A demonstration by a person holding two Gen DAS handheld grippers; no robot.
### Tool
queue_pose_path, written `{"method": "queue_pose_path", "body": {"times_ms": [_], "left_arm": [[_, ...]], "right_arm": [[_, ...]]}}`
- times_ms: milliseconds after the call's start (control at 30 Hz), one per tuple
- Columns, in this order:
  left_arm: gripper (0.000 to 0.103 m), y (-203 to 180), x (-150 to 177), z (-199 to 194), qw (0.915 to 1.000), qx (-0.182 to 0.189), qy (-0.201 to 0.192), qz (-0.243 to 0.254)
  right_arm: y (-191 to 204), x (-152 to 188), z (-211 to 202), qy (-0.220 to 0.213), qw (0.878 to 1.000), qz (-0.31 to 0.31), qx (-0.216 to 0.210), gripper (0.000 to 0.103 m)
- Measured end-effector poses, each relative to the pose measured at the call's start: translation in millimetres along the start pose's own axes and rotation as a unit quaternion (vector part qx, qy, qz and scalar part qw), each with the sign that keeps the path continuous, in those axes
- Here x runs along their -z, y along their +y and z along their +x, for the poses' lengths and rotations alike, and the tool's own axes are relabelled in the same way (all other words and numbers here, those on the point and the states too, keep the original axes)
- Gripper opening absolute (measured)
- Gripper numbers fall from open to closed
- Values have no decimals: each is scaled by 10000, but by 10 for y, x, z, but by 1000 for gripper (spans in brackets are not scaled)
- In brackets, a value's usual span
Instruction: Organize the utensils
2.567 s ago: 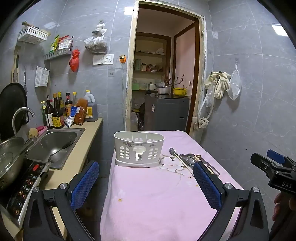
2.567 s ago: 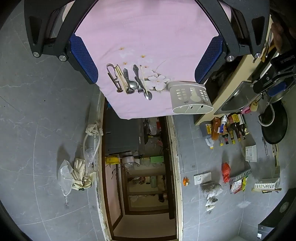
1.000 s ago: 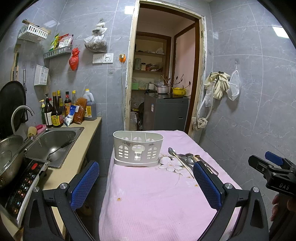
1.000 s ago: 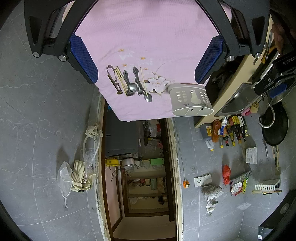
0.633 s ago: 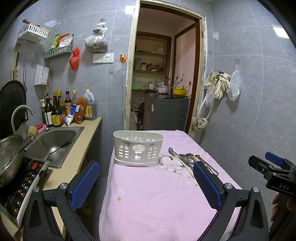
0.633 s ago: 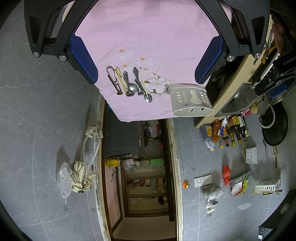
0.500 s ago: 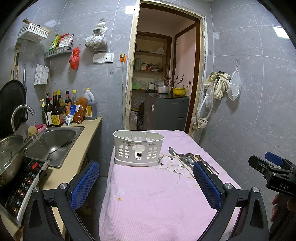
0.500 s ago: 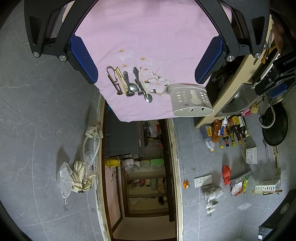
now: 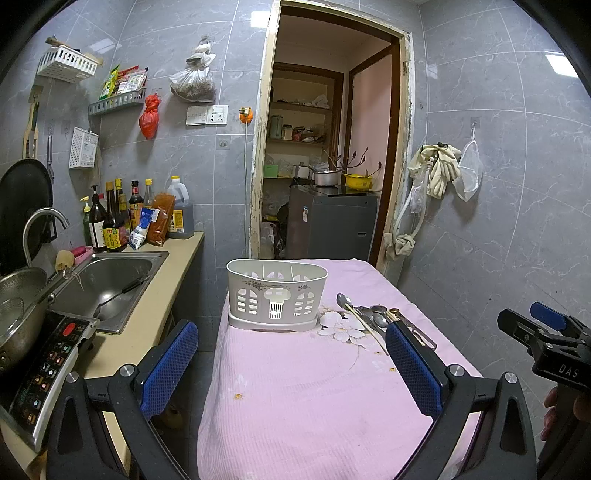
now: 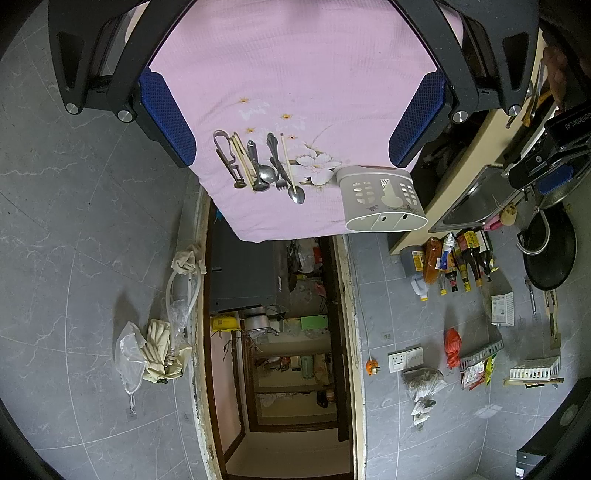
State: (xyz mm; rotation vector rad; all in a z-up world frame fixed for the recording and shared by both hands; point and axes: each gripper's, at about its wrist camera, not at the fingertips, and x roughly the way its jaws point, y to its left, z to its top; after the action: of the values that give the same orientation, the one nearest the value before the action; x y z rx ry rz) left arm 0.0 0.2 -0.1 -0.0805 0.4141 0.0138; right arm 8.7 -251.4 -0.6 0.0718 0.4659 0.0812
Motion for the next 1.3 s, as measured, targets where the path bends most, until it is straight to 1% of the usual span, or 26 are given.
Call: {"method": "queue_pose_path", "body": {"times_ms": [467,700,833,1000,1133,1300], "left_arm": [[102,0,0,1,10000,3,3,2],[102,-16,-4,20,10000,44,32,33],[102,63,-47,132,9999,92,-4,39],[102,136,-88,245,9998,154,-14,-112],[102,83,-136,371,9999,120,-10,-99],[102,-64,-205,557,9999,81,-2,-147]], "right_arm": [[11,-2,13,-2,10000,5,1,102],[69,-11,32,-97,9999,-46,29,102],[119,-56,41,-170,9998,-70,84,102],[125,-87,78,-189,9997,-70,157,102],[40,-156,102,-286,9993,-69,235,102],[-170,-302,221,-394,9988,-36,272,102]]}}
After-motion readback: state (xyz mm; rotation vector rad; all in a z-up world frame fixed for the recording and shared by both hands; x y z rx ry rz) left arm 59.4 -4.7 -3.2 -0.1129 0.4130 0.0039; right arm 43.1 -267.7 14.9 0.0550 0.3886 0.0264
